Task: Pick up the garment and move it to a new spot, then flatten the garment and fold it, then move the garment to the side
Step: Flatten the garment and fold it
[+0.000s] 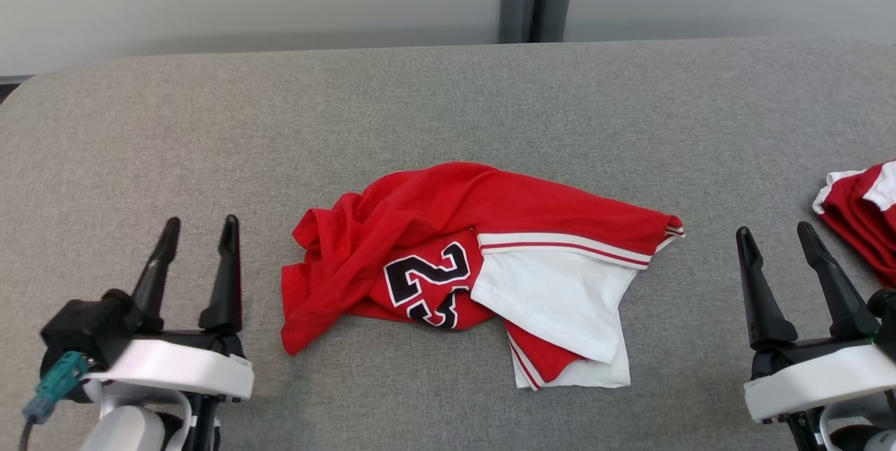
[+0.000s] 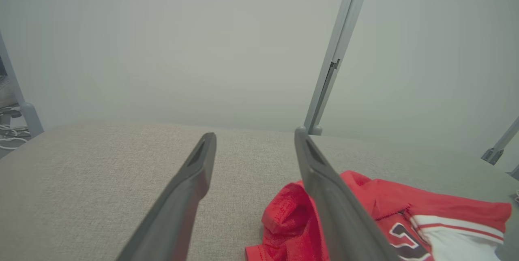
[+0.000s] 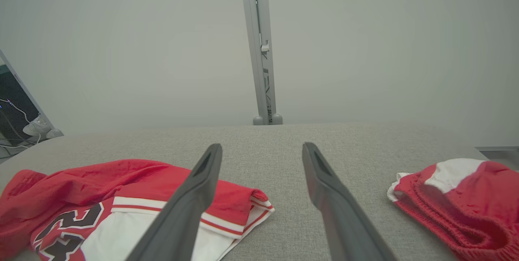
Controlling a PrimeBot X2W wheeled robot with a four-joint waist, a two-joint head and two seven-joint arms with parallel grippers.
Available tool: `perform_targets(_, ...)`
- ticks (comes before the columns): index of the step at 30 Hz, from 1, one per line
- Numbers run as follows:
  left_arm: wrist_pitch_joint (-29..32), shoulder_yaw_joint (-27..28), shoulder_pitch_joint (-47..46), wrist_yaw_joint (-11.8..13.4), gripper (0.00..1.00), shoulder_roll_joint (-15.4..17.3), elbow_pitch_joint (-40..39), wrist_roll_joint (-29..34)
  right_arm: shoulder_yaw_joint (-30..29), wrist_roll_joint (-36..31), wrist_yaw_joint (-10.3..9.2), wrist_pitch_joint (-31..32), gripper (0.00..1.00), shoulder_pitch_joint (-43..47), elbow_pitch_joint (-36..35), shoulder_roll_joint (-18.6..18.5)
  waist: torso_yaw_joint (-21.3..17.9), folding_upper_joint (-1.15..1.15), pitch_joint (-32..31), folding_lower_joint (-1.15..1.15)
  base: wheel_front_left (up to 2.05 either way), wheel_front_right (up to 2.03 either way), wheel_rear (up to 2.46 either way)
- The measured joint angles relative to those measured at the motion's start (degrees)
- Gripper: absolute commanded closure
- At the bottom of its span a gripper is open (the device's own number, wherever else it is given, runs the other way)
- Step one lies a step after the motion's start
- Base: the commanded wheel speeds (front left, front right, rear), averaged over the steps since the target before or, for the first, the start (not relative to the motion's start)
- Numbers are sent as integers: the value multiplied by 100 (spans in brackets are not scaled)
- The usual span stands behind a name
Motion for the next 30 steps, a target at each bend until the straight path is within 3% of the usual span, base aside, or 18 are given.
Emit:
perform_targets(8, 93, 376, 289, -32, 0, 337, -73, -320, 8, -8, 0, -1, 0, 43, 8, 0, -51, 0, -96, 0, 0, 0, 0)
perform_targets(27, 263, 299, 447, 51, 0, 417, -259, -358, -18, -33, 0, 21, 0, 125, -46, -1, 25, 0, -84, 0, 0, 0, 0)
perform_targets(30, 390, 235, 194, -34, 0, 467, -264, -332, -29, -35, 0, 24, 0, 121, -101, -1, 58, 0, -11, 0, 0, 0, 0)
